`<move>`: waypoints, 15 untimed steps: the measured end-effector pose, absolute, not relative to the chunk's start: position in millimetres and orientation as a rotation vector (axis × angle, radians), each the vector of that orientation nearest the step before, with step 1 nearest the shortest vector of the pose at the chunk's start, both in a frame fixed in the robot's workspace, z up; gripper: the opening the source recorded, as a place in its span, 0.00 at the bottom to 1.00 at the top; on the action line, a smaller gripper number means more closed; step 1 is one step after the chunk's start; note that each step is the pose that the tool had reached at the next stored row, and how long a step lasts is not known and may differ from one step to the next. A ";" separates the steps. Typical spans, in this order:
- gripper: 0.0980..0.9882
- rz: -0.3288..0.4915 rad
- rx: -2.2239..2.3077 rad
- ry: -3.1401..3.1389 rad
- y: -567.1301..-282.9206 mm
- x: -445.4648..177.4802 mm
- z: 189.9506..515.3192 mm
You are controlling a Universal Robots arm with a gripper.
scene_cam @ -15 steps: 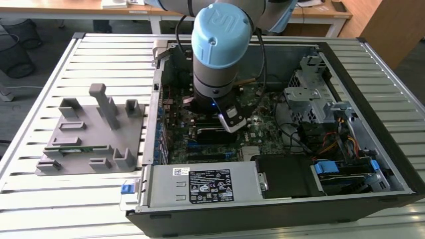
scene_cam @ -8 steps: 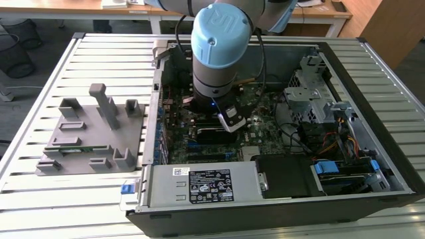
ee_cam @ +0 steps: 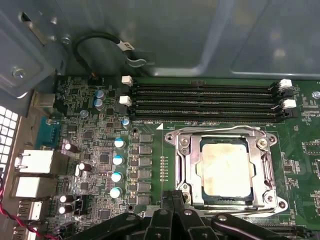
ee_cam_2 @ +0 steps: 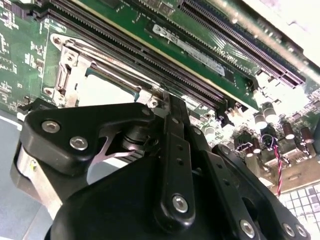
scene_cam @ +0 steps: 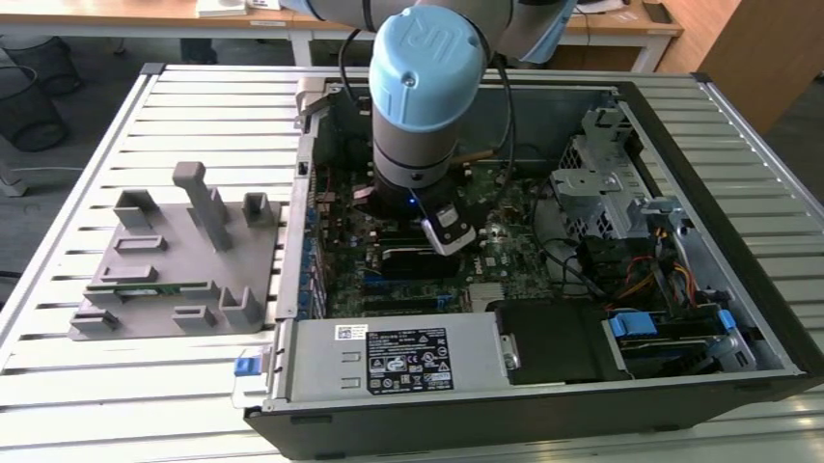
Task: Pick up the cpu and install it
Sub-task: 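Install the second cpu locking lever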
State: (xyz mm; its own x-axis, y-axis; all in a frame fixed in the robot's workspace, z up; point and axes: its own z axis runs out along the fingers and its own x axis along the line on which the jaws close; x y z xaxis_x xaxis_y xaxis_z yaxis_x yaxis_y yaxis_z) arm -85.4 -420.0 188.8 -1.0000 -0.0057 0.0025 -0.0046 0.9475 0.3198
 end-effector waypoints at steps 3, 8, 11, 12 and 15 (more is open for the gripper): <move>0.01 -0.509 0.008 -3.097 -419.7 -85.6 191.2; 0.01 -0.510 0.008 -3.097 -419.5 -85.7 197.7; 0.01 -0.519 0.008 -3.095 -419.5 -85.6 202.4; 0.01 -0.523 0.008 -3.094 -419.5 -85.6 204.2; 0.01 -0.534 0.008 -3.093 -419.5 -85.6 209.7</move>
State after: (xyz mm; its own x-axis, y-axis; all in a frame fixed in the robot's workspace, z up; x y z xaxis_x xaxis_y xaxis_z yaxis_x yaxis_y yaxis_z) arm -85.6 -419.5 209.7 -1.0000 -0.0057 0.0023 -0.0046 0.9421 0.3352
